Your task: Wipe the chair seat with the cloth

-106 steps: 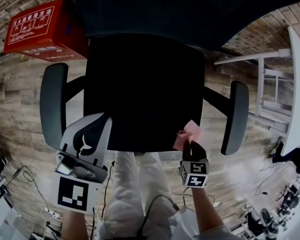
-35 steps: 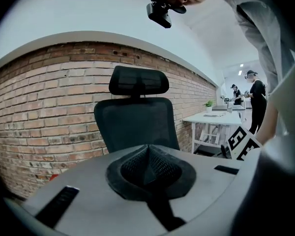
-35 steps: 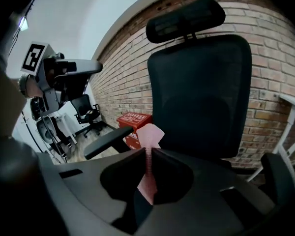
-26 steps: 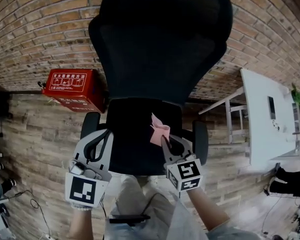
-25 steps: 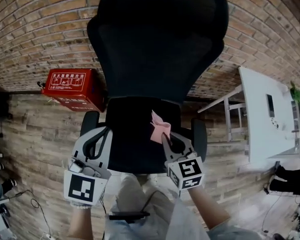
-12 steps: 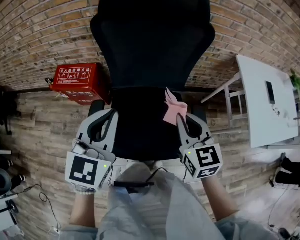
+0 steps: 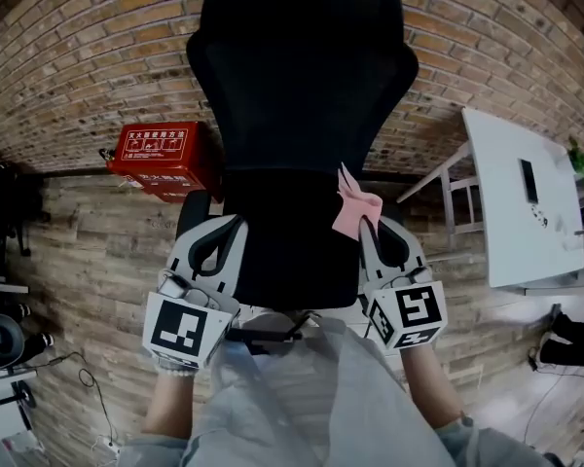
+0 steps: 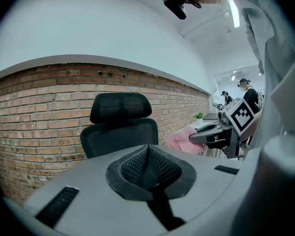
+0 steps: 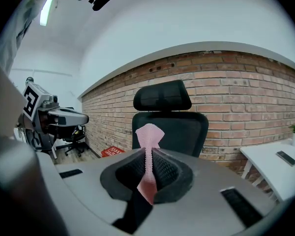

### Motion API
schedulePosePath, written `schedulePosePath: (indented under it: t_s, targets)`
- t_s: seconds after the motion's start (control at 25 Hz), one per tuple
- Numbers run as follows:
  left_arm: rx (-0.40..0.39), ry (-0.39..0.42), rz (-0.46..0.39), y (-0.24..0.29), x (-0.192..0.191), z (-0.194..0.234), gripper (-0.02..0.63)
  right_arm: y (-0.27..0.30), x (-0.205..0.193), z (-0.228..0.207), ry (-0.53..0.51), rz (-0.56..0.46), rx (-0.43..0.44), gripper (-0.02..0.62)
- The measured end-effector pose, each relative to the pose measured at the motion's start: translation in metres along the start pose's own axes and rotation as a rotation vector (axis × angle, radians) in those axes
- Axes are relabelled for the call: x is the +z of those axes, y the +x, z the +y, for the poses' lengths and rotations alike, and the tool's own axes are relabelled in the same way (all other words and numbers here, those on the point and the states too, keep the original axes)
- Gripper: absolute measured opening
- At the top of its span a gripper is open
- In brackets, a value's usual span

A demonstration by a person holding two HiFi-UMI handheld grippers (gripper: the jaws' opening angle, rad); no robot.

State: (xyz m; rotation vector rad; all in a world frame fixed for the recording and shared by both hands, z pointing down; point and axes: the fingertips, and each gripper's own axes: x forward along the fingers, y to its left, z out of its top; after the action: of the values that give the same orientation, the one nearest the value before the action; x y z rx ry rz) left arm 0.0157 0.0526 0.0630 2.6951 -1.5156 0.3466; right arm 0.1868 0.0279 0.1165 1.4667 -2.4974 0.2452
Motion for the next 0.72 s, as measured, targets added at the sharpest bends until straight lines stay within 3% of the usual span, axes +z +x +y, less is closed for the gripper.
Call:
schedulePosePath:
  t_s: [0.72]
  targets:
    - [-0.022, 0.021, 0.002, 0.001, 0.001, -0.021, 0.018, -0.017, -0.003, 0.010, -0.042, 0.000, 0.043, 0.052]
